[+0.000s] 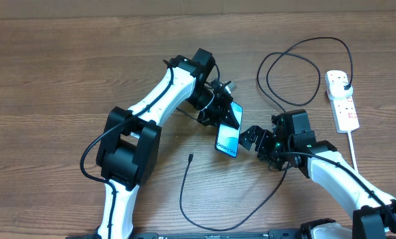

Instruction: Plug charger to phone and switch on socket

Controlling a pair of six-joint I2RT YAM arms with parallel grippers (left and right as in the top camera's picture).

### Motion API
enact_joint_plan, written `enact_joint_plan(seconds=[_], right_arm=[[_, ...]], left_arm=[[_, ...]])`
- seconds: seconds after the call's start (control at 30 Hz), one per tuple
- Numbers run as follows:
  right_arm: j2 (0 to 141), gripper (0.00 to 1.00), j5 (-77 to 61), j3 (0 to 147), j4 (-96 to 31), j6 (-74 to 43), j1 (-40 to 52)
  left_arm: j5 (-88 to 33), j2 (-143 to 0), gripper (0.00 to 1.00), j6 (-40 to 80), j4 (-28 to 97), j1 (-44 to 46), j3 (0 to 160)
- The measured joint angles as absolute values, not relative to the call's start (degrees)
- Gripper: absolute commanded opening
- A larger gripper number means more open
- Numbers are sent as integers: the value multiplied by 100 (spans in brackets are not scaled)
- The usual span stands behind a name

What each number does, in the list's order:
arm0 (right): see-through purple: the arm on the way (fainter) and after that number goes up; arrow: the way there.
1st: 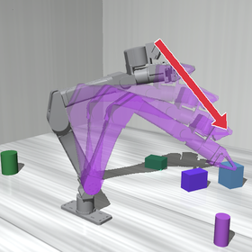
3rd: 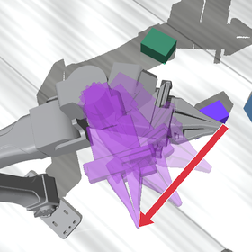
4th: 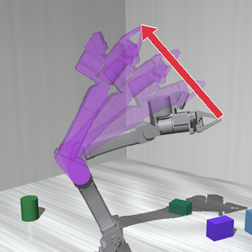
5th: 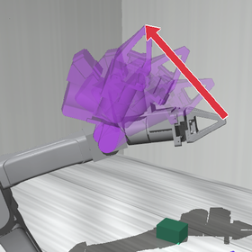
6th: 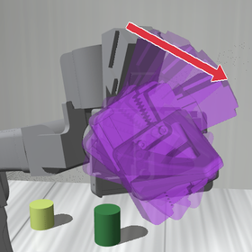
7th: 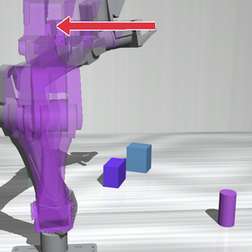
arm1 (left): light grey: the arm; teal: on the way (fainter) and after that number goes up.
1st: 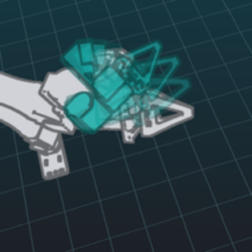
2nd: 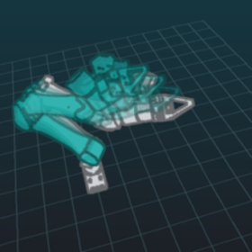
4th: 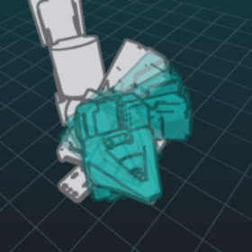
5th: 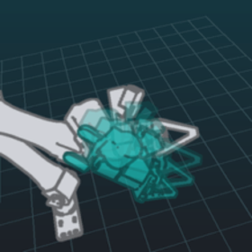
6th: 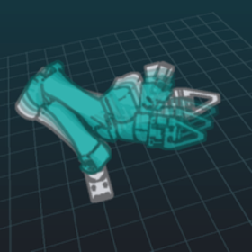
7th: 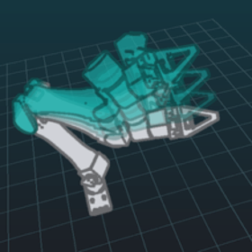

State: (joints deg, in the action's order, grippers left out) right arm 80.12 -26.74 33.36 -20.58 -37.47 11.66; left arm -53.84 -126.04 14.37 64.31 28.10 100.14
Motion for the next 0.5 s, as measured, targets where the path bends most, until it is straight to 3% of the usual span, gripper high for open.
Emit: enact_joint_plan(seconds=[0.5], right_arm=[[8012,100,-2674,3336,-2056,-3747,1166]], left_arm=[[-5349,-12604,4,279,6663,2639,10014]])
